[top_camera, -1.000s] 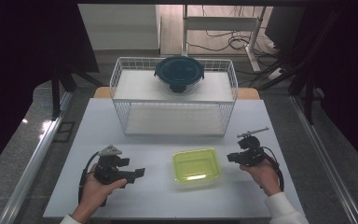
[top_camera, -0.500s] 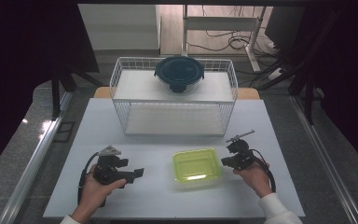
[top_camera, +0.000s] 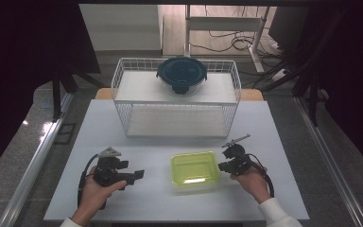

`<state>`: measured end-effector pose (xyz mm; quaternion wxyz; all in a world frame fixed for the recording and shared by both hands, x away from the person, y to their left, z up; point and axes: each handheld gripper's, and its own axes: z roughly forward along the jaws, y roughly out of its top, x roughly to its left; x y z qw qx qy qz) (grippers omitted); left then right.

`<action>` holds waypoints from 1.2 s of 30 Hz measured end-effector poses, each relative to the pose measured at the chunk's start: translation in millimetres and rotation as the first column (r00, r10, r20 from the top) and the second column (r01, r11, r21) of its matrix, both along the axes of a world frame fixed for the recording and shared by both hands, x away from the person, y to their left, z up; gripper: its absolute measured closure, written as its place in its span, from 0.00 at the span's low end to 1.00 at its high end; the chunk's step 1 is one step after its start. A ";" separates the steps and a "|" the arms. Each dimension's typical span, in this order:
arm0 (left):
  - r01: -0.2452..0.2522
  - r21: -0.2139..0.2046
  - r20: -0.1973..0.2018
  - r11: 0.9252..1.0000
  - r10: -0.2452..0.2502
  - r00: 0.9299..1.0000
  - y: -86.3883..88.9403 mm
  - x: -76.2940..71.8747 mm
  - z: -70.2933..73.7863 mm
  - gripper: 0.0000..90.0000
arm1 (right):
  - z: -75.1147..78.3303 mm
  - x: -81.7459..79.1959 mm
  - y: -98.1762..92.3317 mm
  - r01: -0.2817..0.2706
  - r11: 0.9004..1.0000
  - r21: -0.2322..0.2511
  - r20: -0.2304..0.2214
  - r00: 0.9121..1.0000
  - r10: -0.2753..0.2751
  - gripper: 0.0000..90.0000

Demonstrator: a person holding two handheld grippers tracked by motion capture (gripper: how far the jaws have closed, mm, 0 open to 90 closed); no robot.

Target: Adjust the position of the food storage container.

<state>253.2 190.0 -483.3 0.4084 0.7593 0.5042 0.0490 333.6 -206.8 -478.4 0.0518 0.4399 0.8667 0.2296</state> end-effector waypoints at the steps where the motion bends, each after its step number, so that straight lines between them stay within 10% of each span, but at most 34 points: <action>1: -0.001 0.000 0.000 1.000 0.001 1.000 0.7 0.2 0.0 0.22 | -0.1 -0.9 1.8 -0.002 1.000 0.001 -0.001 1.000 0.002 0.99; 19: -0.011 0.003 -0.003 1.000 0.011 1.000 3.4 1.0 -1.1 0.22 | -4.4 -17.2 41.6 -0.120 0.993 -0.017 0.005 0.993 0.121 0.98; 36: -0.019 0.003 -0.005 1.000 0.019 1.000 5.6 1.6 -2.2 0.22 | 7.7 -19.3 24.9 -0.073 0.996 0.052 0.054 0.996 0.070 0.98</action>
